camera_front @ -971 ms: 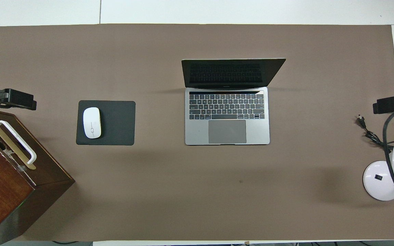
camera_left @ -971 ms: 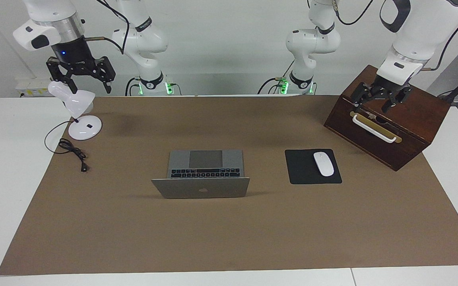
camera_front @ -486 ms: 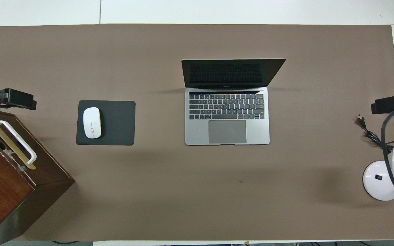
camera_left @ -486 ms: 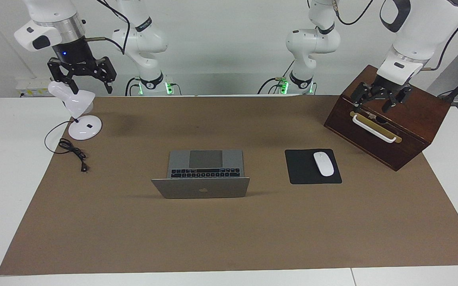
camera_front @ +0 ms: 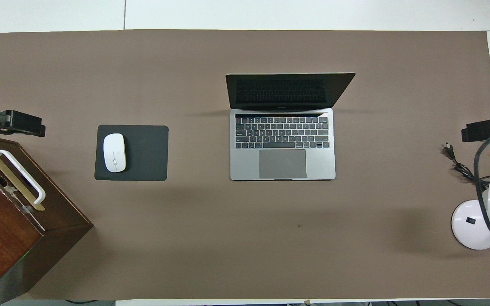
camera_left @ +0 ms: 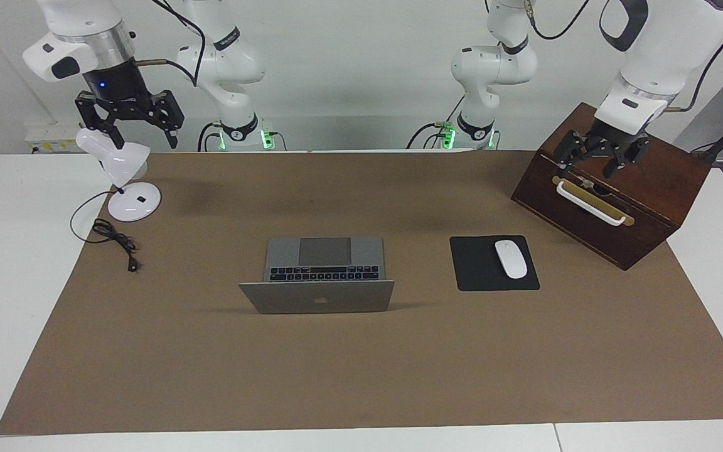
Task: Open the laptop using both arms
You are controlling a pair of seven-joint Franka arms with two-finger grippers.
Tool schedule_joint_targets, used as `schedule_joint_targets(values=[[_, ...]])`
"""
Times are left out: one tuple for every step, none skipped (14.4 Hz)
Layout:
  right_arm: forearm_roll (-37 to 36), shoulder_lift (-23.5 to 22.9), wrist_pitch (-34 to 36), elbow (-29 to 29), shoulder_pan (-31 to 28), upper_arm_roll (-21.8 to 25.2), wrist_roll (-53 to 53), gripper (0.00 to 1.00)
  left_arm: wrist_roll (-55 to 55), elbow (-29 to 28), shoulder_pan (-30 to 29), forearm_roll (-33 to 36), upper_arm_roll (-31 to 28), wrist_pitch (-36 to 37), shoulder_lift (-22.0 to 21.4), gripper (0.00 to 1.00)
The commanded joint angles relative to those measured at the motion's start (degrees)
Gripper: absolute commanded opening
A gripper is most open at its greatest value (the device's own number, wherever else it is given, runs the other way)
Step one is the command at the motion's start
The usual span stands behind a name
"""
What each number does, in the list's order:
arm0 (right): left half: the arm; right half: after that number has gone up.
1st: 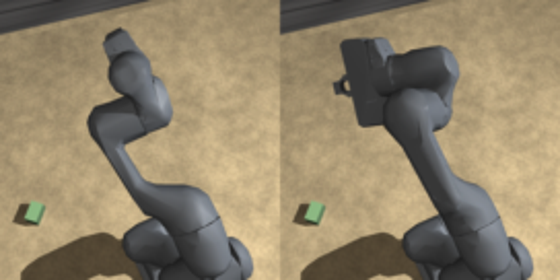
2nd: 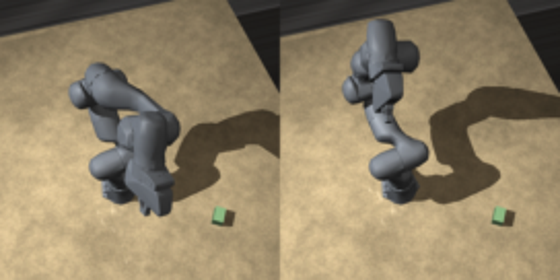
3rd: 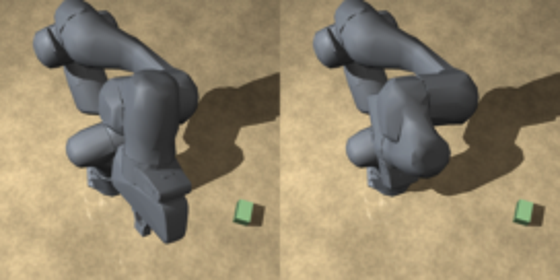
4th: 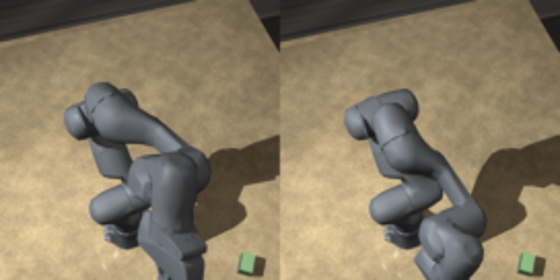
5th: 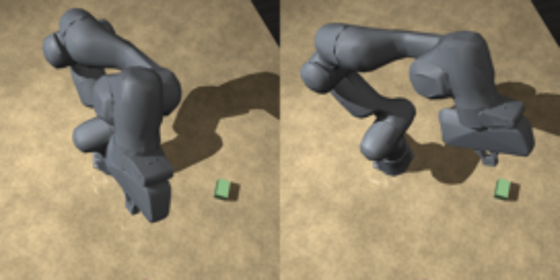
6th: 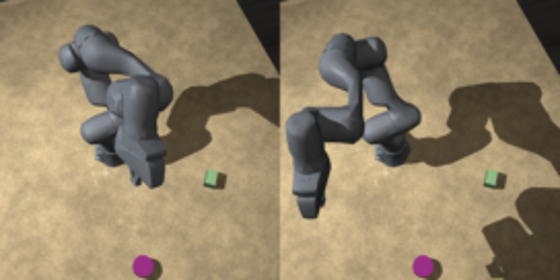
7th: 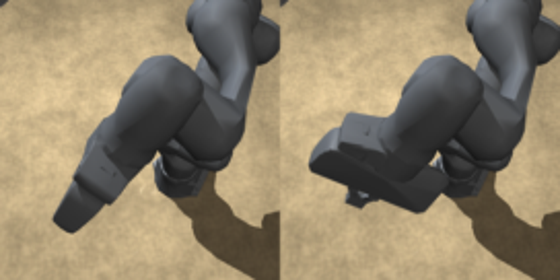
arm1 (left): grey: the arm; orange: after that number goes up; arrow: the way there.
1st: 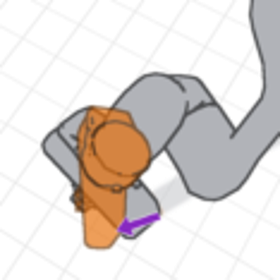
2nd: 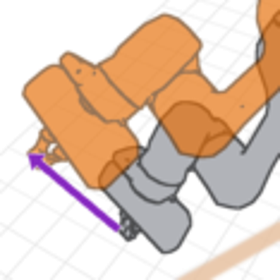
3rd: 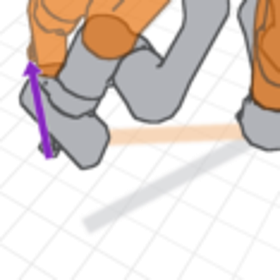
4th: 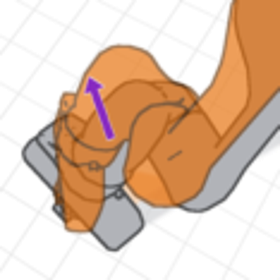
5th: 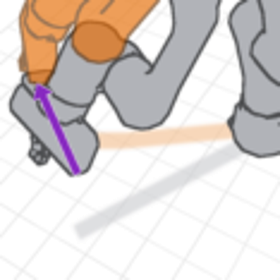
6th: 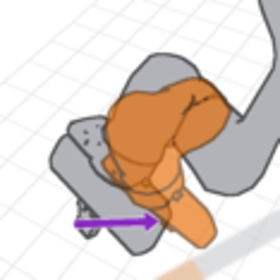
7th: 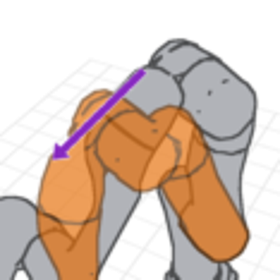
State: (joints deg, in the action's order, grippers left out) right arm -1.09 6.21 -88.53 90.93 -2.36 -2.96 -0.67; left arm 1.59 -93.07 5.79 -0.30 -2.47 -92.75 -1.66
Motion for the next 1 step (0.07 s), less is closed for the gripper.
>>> schedule_joint_targets(values=[[1.2, 0.0, -0.9, 0.4, -0.1, 0.2, -1.7, 1.0, -0.5, 1.9, 0.0, 0.0, 0.0, 0.6, 1.0, 1.0]])
